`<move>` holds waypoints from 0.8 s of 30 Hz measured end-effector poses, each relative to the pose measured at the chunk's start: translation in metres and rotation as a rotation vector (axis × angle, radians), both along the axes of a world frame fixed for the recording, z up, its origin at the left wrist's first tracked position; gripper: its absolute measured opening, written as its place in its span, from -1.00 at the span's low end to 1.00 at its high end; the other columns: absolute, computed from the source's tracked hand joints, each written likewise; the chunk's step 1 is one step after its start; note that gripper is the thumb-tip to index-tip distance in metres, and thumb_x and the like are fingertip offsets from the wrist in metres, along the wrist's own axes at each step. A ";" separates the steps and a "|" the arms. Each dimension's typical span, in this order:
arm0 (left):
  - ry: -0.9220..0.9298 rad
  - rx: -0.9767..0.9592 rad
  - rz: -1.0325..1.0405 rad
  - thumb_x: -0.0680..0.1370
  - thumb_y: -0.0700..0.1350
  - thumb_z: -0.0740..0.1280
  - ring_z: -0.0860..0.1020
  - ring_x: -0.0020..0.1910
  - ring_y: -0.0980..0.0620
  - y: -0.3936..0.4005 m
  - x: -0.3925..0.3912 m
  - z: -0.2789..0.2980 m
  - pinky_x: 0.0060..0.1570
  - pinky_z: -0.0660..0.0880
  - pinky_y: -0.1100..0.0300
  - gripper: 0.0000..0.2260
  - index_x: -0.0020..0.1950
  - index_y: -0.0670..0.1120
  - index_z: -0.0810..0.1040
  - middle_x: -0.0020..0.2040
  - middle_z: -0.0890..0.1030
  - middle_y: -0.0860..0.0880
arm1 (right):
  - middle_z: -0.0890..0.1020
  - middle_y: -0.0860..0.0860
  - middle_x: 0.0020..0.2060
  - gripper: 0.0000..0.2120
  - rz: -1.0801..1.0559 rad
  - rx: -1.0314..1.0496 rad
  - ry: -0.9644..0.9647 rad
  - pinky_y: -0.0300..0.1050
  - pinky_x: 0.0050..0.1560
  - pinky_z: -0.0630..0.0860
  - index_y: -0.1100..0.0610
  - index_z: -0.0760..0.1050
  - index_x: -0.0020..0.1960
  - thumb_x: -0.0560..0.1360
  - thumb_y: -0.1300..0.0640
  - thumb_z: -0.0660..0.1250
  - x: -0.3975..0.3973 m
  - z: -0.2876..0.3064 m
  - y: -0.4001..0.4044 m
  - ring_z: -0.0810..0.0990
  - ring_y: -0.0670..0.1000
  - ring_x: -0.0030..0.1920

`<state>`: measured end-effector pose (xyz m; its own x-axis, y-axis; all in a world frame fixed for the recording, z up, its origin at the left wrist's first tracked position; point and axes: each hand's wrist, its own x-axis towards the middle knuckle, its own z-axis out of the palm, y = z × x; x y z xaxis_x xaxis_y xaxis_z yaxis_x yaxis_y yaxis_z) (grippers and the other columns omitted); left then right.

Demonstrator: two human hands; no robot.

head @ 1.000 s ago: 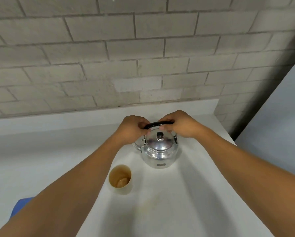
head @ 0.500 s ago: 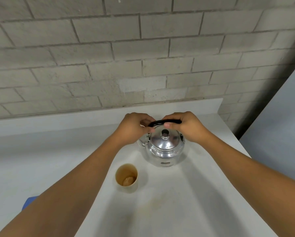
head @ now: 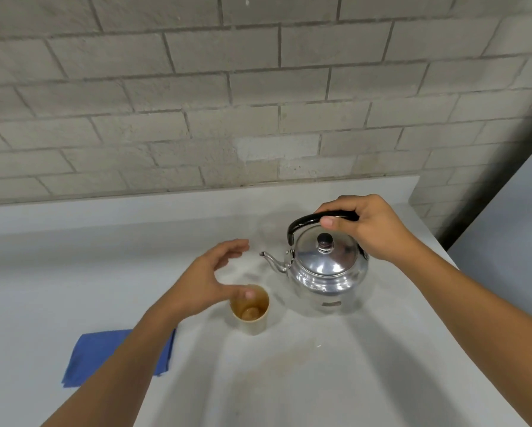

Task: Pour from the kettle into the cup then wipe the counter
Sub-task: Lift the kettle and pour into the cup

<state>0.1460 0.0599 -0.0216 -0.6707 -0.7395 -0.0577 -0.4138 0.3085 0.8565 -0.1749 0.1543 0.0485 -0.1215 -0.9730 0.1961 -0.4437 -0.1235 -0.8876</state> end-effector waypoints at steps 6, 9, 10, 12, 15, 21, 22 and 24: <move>0.009 0.117 -0.004 0.18 0.02 0.77 0.45 0.47 0.24 0.022 0.013 -0.044 0.53 0.33 0.14 0.04 0.56 0.18 0.35 0.45 0.53 0.23 | 0.73 -0.12 -0.13 -0.86 0.055 0.001 0.065 -0.41 -0.03 0.48 0.01 0.73 0.03 0.49 0.16 0.50 0.013 0.007 0.013 0.68 -0.11 -0.05; 0.026 0.161 0.021 0.14 0.05 0.78 0.48 0.44 0.25 0.029 0.016 -0.061 0.48 0.38 0.16 0.05 0.53 0.27 0.35 0.44 0.54 0.27 | 0.71 -0.15 -0.17 -0.86 0.079 -0.010 0.104 -0.42 -0.06 0.46 0.02 0.73 0.02 0.49 0.18 0.50 0.019 0.010 0.018 0.67 -0.12 -0.10; 0.034 0.172 0.034 0.13 0.05 0.78 0.50 0.42 0.25 0.030 0.017 -0.066 0.45 0.40 0.18 0.04 0.52 0.29 0.35 0.42 0.54 0.29 | 0.70 -0.17 -0.18 -0.86 0.084 -0.009 0.109 -0.43 -0.07 0.45 0.02 0.73 0.02 0.49 0.19 0.50 0.021 0.011 0.019 0.66 -0.13 -0.11; 0.055 0.187 0.063 0.14 0.05 0.78 0.52 0.40 0.24 0.033 0.017 -0.076 0.43 0.43 0.18 0.02 0.51 0.29 0.37 0.40 0.56 0.30 | 0.69 -0.18 -0.20 -0.85 0.099 -0.003 0.126 -0.42 -0.09 0.45 0.03 0.73 0.01 0.48 0.22 0.51 0.024 0.012 0.021 0.65 -0.13 -0.14; 0.090 0.209 0.112 0.16 0.04 0.78 0.56 0.38 0.19 0.036 0.016 -0.087 0.40 0.49 0.13 -0.03 0.49 0.26 0.41 0.37 0.60 0.24 | 0.68 -0.13 -0.22 -0.84 0.111 0.004 0.170 -0.39 -0.11 0.46 -0.01 0.74 -0.01 0.47 0.21 0.52 0.029 0.015 0.024 0.65 -0.09 -0.16; 0.144 0.148 0.152 0.26 0.04 0.74 0.60 0.33 0.06 0.041 0.009 -0.098 0.25 0.58 0.19 -0.23 0.40 0.23 0.50 0.33 0.64 0.14 | 0.68 -0.11 -0.24 -0.83 0.142 0.036 0.249 -0.42 -0.17 0.43 -0.03 0.74 -0.03 0.45 0.20 0.54 0.037 0.020 0.025 0.64 -0.07 -0.20; 0.149 0.143 0.157 0.27 0.05 0.73 0.61 0.32 0.06 0.042 0.007 -0.098 0.24 0.59 0.19 -0.25 0.40 0.23 0.50 0.33 0.64 0.15 | 0.67 -0.14 -0.25 -0.84 0.145 0.040 0.268 -0.44 -0.18 0.42 -0.02 0.74 -0.03 0.44 0.20 0.54 0.038 0.021 0.025 0.64 -0.09 -0.22; 0.149 0.138 0.164 0.28 0.06 0.73 0.62 0.30 0.09 0.043 0.006 -0.100 0.21 0.60 0.20 -0.27 0.38 0.26 0.50 0.31 0.64 0.18 | 0.65 -0.18 -0.27 -0.84 0.155 0.043 0.313 -0.45 -0.20 0.42 -0.01 0.74 -0.03 0.44 0.20 0.54 0.040 0.024 0.024 0.63 -0.10 -0.24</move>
